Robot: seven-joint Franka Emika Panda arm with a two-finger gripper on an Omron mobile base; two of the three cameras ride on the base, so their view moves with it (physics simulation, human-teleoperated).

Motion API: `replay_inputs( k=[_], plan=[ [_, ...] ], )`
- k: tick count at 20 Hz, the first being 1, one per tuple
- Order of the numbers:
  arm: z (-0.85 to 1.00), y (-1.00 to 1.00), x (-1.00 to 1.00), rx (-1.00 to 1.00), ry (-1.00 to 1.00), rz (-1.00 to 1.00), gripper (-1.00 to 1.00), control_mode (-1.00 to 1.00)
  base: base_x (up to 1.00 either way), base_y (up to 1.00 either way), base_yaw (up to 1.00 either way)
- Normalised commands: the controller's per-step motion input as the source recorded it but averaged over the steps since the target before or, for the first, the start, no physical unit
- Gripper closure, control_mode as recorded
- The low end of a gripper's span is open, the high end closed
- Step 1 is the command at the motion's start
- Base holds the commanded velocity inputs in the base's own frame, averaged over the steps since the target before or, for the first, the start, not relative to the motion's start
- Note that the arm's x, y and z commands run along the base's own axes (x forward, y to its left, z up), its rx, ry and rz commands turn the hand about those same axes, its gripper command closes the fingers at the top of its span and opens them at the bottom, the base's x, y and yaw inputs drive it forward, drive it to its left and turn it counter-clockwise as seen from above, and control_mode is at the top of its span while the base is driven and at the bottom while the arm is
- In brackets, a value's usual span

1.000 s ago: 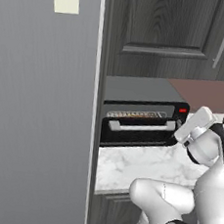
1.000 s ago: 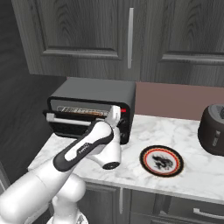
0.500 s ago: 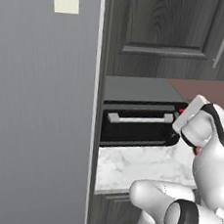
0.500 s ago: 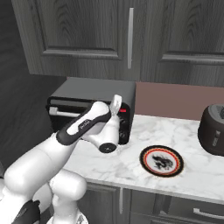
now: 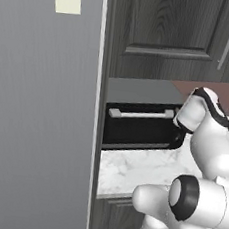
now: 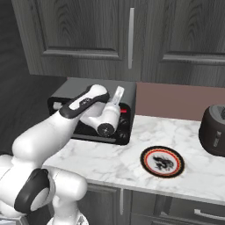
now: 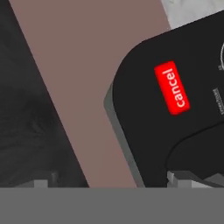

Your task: Pull the toaster oven rack outwards. Pick up the baguette from the plate and place it on the toaster oven rack. Close the toaster oven door fully and set the temperature to the lowest setting.

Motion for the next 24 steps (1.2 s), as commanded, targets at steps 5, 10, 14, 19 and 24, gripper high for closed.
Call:
replay_inputs(
  k=[5,10,14,19,24],
  plan=[
    [0.0,0.0,0.45,0.0,0.16,-0.05,-1.0,-1.0,0.0,0.0,0.0],
    [0.0,0.0,0.4,0.0,0.17,-0.05,-1.0,-1.0,0.0,0.0,0.0],
    [0.01,0.0,0.21,0.0,0.16,-0.04,-1.0,-1.0,0.0,0.0,0.0],
    [0.11,0.0,-0.06,0.0,0.09,-0.03,-1.0,-1.0,0.0,0.0,0.0],
    [0.22,0.0,-0.2,0.0,0.0,-0.01,-1.0,-1.0,0.0,0.0,0.0]
  ],
)
